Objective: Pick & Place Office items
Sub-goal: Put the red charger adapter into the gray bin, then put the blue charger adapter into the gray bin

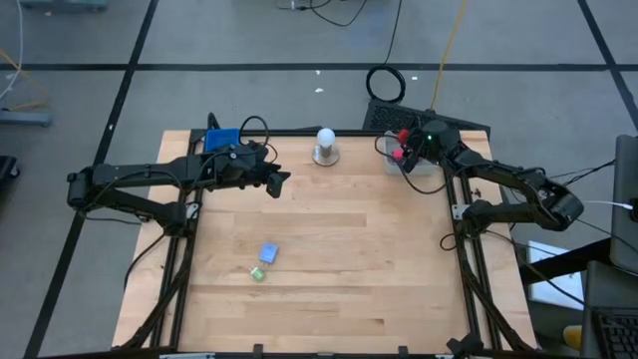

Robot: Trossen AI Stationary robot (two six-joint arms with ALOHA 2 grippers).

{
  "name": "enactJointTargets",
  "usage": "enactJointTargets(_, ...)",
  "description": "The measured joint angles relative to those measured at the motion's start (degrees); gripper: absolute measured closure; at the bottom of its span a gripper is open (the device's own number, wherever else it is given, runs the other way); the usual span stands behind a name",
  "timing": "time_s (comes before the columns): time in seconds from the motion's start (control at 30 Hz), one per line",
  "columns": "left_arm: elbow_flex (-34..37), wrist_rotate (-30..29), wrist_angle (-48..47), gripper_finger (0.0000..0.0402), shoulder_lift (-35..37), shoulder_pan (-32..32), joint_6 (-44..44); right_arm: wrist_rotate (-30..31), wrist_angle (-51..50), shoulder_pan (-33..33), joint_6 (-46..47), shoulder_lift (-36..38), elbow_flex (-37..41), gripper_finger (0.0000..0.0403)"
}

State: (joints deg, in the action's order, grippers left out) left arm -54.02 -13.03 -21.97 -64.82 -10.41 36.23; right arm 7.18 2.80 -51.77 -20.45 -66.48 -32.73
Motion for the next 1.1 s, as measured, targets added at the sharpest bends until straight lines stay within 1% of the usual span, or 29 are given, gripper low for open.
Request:
enactJointTargets(0.17,0.0,0.0,0.0,0.0183,0.0,0.0,0.0,0.1,0.0,0.1,0.3,0.0,0.0,0.016)
enactJointTargets(0.23,0.0,0.0,0.0,0.0183,0.0,0.0,0.0,0.2,0.0,0.1,0.6,0.0,0.0,0.0158)
enactJointTargets(0.43,0.0,0.0,0.0,0.0183,0.0,0.0,0.0,0.2,0.0,0.1,5.8,1.6,0.0,0.0154)
enactJointTargets(0.67,0.0,0.0,0.0,0.0183,0.0,0.0,0.0,0.2,-0.1,0.1,9.7,7.1,0.0,0.0152)
enactJointTargets(0.83,0.0,0.0,0.0,0.0183,0.0,0.0,0.0,0.0,-1.9,0.3,14.4,11.8,0.0,0.0152)
enactJointTargets(1.1,0.0,0.0,0.0,0.0183,0.0,0.0,0.0,0.0,-2.2,4.6,21.9,17.8,0.0,0.0152)
